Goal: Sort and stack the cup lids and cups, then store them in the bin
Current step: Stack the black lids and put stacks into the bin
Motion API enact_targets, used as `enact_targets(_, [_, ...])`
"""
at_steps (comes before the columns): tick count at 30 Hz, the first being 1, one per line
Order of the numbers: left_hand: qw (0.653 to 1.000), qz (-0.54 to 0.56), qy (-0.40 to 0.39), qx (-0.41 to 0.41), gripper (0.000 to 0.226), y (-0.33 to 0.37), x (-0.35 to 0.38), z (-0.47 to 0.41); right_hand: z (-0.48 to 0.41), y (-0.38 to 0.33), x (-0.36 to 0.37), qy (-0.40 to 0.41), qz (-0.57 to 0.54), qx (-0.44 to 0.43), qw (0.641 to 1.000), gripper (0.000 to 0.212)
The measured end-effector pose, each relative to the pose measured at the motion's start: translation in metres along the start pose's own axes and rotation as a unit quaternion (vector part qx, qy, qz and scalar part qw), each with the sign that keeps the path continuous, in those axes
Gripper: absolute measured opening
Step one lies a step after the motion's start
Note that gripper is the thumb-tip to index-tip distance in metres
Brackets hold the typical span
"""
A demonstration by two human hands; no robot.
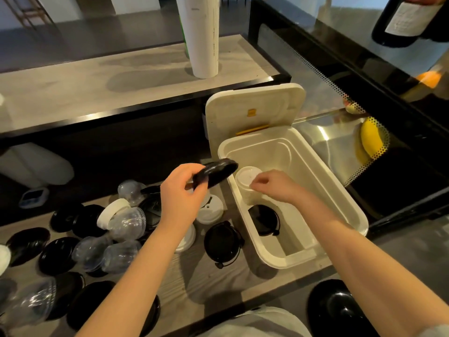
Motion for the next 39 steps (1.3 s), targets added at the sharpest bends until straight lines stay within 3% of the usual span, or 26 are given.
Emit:
enact_targets(2, [0.992, -0.055, -0.011, 0.111, 0.019, 0.023, 0.004, -0.001, 0.028, -0.024, -0.018, 0.025, -0.233, -0.029, 0.972, 0.033])
enact_targets(4, [0.977, -0.107, -0.027, 0.184, 0.021, 0.04, 0.012, 0.001, 0.053, -0.044, -0.017, -0.039, -0.362, -0.037, 0.931, 0.045])
enact_targets(6, [0.958, -0.147, -0.032, 0.245, 0.018, 0.056, 0.019, 0.006, 0.07, -0.057, -0.014, -0.087, -0.377, -0.048, 0.921, 0.044])
enact_targets(9, [0.941, -0.161, -0.037, 0.294, 0.02, 0.07, 0.024, 0.01, 0.079, -0.057, -0.021, -0.062, -0.418, -0.063, 0.904, 0.017])
enact_targets(12, [0.941, -0.169, -0.097, 0.277, 0.034, 0.063, 0.035, 0.009, 0.079, -0.046, -0.025, -0.039, -0.452, -0.06, 0.889, 0.014])
enact_targets(14, [0.954, -0.143, -0.166, 0.207, 0.059, 0.051, 0.043, 0.009, 0.077, -0.035, -0.027, -0.016, -0.452, -0.052, 0.89, 0.016])
enact_targets(16, [0.966, -0.091, -0.215, 0.111, 0.072, 0.039, 0.051, 0.011, 0.074, -0.018, -0.028, 0.004, -0.419, -0.036, 0.907, 0.017])
enact_targets(18, [0.964, -0.096, -0.242, 0.049, 0.068, 0.025, 0.062, 0.014, 0.07, 0.005, -0.026, -0.002, -0.351, 0.002, 0.936, 0.019])
enact_targets(24, [0.92, -0.142, -0.365, -0.017, 0.07, -0.005, 0.103, 0.042, 0.044, 0.064, 0.006, -0.119, -0.119, 0.141, 0.976, 0.024])
enact_targets(28, [0.913, -0.187, -0.363, -0.008, 0.072, -0.005, 0.104, 0.044, 0.027, 0.073, 0.028, -0.219, 0.013, 0.17, 0.961, 0.028])
enact_targets(35, [0.921, -0.166, -0.352, -0.007, 0.072, -0.008, 0.102, 0.043, 0.016, 0.092, 0.037, -0.314, 0.166, 0.213, 0.91, 0.042])
enact_targets(39, [0.926, -0.158, -0.342, 0.004, 0.081, -0.011, 0.103, 0.044, 0.008, 0.094, 0.049, -0.331, 0.152, 0.194, 0.911, 0.043])
Point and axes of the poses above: each hand's wrist, its own z-axis away from the middle knuckle, its own x-axis out of the palm, y = z × x, the point moved 8 cm from there along -z, towards the middle knuckle, and after that the axes turned 7 degrees about -y, right-handed, at the moved point
